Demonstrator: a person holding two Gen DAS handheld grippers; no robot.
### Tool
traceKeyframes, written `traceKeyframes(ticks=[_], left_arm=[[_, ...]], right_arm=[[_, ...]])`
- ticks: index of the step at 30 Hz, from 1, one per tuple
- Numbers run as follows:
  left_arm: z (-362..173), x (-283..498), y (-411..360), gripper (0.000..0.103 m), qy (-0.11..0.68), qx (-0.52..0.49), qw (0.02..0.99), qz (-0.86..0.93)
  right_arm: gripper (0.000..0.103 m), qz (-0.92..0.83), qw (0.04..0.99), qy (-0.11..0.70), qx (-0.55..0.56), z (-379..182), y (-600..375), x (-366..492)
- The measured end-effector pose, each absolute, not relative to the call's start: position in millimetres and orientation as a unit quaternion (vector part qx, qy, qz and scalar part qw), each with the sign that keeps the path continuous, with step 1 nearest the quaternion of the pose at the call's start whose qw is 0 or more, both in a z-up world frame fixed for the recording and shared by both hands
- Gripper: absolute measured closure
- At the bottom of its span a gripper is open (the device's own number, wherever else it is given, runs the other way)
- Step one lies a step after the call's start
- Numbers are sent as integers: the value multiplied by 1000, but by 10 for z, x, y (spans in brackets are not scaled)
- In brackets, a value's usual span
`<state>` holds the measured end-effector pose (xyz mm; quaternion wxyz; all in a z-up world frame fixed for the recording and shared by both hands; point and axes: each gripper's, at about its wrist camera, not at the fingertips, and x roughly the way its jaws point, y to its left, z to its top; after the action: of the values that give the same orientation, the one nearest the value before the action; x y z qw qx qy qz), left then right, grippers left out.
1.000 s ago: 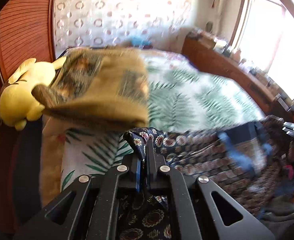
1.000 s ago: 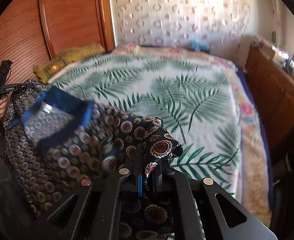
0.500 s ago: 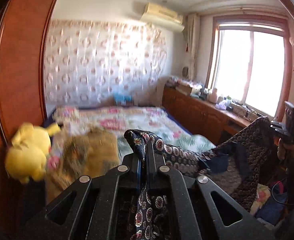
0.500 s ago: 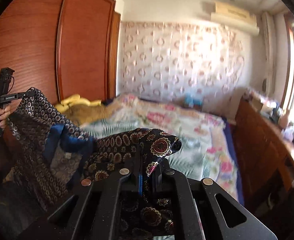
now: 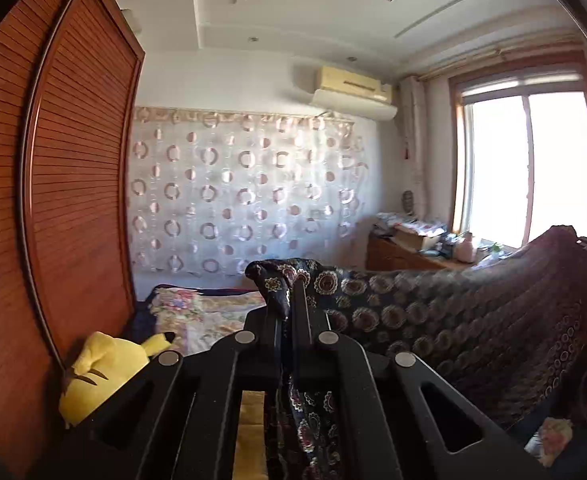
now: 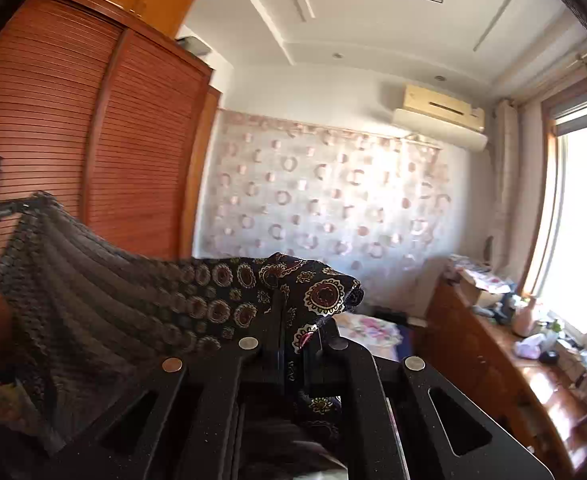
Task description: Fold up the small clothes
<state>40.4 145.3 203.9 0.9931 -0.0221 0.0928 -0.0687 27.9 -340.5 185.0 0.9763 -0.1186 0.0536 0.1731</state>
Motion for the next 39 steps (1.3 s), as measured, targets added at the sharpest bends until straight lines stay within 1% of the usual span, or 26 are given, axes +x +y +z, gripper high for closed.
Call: traceKeyframes(ticks=[3, 5, 10, 14, 16, 18, 20, 21, 29, 31, 32, 33, 36, 37, 38, 39], left_arm=[[1730, 923, 1453, 99, 136, -15, 989, -55], [1346, 1345, 1439, 99, 176, -6, 984, -40], [513, 2061, 1429, 99, 254, -5, 967, -23], [156, 2388, 1387, 99, 285, -2, 958, -10], [100, 2493, 1376, 99, 291, -3, 957, -7], [87, 2582, 1370, 99, 295, -5, 955, -7], [52, 2667, 1374, 99, 300, -6, 954, -7], [9, 2740, 1383, 99, 306, -7, 952, -8], [-105, 2978, 1419, 99, 339, 2, 941, -11], [-107, 2999, 1410, 99, 345, 5, 939, -14], [-100, 3001, 1398, 96, 345, 8, 938, -14], [-96, 3016, 1389, 94, 343, 14, 939, -15], [-72, 3005, 1385, 83, 337, 25, 941, -16], [-56, 2982, 1385, 74, 336, 21, 941, -21], [-55, 2980, 1399, 64, 335, 17, 942, -25], [-45, 2961, 1402, 62, 333, 14, 942, -29]], right_arm=[[98, 168, 973, 93, -129, 1606, -3160, 717], [98, 158, 969, 132, -136, 1338, -2904, 1116], [98, 147, 953, 230, -133, 491, -2575, 1971], [98, 149, 942, 268, -134, 28, -2393, 2375], [98, 147, 939, 276, -140, -55, -2320, 2533], [98, 151, 938, 280, -135, -20, -2256, 2724], [98, 155, 938, 284, -128, -61, -2190, 2745], [98, 156, 937, 286, -125, 59, -2287, 2840], [97, 169, 923, 321, -129, 80, -2232, 3237], [97, 172, 919, 333, -122, 67, -2304, 3225], [97, 173, 917, 339, -119, 56, -2310, 3289], [95, 170, 916, 343, -118, 44, -2312, 3352], [88, 166, 915, 349, -118, 25, -2325, 3443], [84, 166, 915, 349, -116, 21, -2327, 3448], [71, 164, 915, 349, -116, 14, -2327, 3440], [56, 162, 916, 350, -116, -9, -2313, 3450]])
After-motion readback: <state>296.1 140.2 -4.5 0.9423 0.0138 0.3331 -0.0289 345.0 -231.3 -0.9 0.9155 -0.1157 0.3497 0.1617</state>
